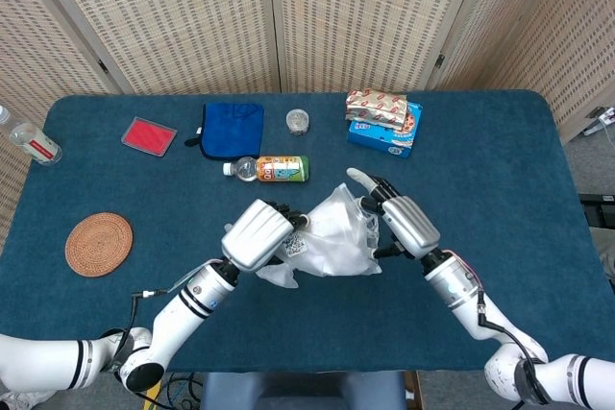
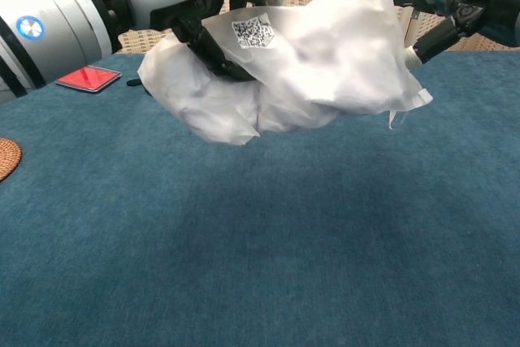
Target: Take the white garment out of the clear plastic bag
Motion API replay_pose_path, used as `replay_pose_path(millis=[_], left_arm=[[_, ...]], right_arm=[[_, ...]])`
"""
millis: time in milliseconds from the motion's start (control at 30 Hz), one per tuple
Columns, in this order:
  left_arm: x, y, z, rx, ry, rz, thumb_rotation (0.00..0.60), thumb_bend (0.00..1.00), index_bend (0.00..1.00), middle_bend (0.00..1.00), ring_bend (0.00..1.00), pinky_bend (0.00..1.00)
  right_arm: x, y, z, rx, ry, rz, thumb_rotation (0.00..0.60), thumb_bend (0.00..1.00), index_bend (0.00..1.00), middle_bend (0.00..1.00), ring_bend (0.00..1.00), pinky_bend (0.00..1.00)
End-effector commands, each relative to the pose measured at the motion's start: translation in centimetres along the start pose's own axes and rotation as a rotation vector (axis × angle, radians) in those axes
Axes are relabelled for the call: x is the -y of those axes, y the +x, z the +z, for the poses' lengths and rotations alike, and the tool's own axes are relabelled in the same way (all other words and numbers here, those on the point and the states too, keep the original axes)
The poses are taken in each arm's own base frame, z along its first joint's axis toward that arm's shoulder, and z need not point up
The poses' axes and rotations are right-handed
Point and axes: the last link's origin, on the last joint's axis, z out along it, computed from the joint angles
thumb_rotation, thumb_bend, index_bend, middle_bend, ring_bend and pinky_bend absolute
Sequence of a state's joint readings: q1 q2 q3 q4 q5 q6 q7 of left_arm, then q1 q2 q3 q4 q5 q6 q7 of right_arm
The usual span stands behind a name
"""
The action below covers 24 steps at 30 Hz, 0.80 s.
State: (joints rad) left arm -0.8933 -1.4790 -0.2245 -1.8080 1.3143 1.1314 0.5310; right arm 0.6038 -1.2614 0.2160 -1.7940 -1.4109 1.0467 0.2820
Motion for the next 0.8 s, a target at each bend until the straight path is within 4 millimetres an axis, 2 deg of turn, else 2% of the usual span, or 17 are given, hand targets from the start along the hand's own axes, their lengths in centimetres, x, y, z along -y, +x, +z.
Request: replay_pose_path(millis=[33,433,800], left_arm=[[0.02,0.02,-0.03,-0.001,0.002,-0.003,0.600,0.31,0.51,0.60,0.60,0.72],[0.28,0.31,-0.15,-0.007,0.012,-0.013,0.600,0.31,0.51,0.60,0.60,0.72],[0.46,0.05,-0.36,0.018,0.019,-0.028,0.600,0.31,0.49,0.60,0.59,0.72]], right_arm=[[0.05,-0.14,0.18,-0.003,0.000,0.000,0.600,0.33,0.55,0.05,0.00,0.06],[0.22,-0.64,0.64,-0.012,-0.001,0.004,0.600,0.56,0.73,0.13,0.00,0.06],[-0.31,-0.59,0.42,-0.050,-0.012,0.015,0.600,0.61,0.82,0.17,0.00,0.06]])
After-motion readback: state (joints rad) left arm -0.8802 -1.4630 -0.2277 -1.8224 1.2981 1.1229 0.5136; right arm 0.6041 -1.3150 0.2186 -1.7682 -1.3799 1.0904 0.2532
